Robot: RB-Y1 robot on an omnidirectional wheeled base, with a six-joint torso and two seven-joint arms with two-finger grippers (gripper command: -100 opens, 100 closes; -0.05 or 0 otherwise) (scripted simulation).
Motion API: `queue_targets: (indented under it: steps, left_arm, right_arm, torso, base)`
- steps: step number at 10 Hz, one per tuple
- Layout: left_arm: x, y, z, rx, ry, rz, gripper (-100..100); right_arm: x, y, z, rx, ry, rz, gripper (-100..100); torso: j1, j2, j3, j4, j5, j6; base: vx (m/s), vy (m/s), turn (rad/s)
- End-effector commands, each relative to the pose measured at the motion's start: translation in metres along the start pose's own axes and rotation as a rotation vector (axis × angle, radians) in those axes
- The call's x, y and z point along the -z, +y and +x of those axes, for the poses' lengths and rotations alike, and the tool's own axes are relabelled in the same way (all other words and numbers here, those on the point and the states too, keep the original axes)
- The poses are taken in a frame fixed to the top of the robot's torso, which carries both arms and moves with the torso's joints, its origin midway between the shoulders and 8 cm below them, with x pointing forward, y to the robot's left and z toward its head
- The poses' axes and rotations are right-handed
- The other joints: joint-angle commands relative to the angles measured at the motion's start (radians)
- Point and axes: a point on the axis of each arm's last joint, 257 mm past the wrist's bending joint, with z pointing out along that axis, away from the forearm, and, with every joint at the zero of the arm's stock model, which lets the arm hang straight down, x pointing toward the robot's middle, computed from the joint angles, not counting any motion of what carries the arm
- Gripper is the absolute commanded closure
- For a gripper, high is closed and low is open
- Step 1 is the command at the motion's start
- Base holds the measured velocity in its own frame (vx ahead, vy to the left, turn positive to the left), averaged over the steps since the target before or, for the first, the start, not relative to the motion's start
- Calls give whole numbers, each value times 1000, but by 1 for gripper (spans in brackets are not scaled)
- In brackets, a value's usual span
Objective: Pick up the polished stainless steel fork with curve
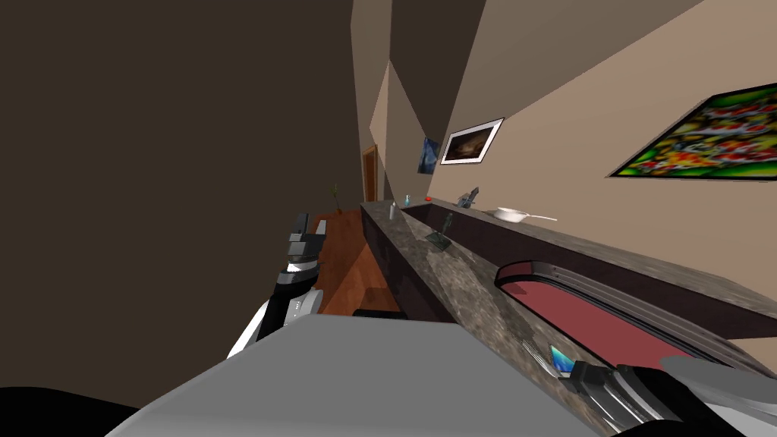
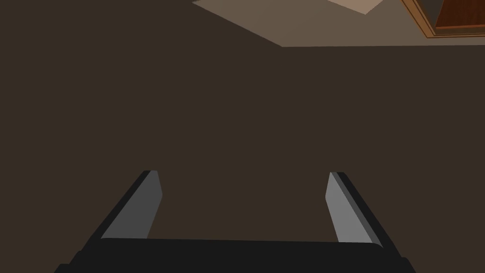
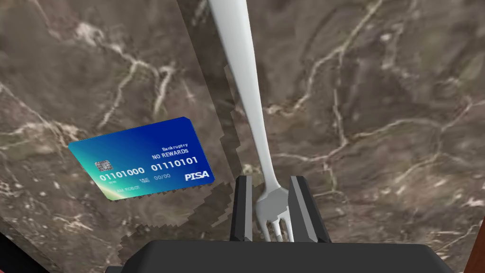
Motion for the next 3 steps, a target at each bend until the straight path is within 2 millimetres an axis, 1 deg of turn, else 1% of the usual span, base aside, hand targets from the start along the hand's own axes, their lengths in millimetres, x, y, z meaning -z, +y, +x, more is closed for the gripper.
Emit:
queue_targets:
  steps: [1,2,3]
  left_arm:
    - [0,0,0,0,0,0,0]
    - [0,0,0,0,0,0,0]
    - [0,0,0,0,0,0,0]
  right_arm:
    - [8,-4,-11,10,1,-1,100]
    - [5,-3,-9,9,1,0,100]
    - [6,-4,-10,7,0,0,0]
  torso:
    - [0,0,0,0,0,0]
    - [0,0,0,0,0,0]
    - [-1,1,0,0,-1,0]
  base:
    - [10,15,-67]
    - [4,6,-5]
    - [0,0,0]
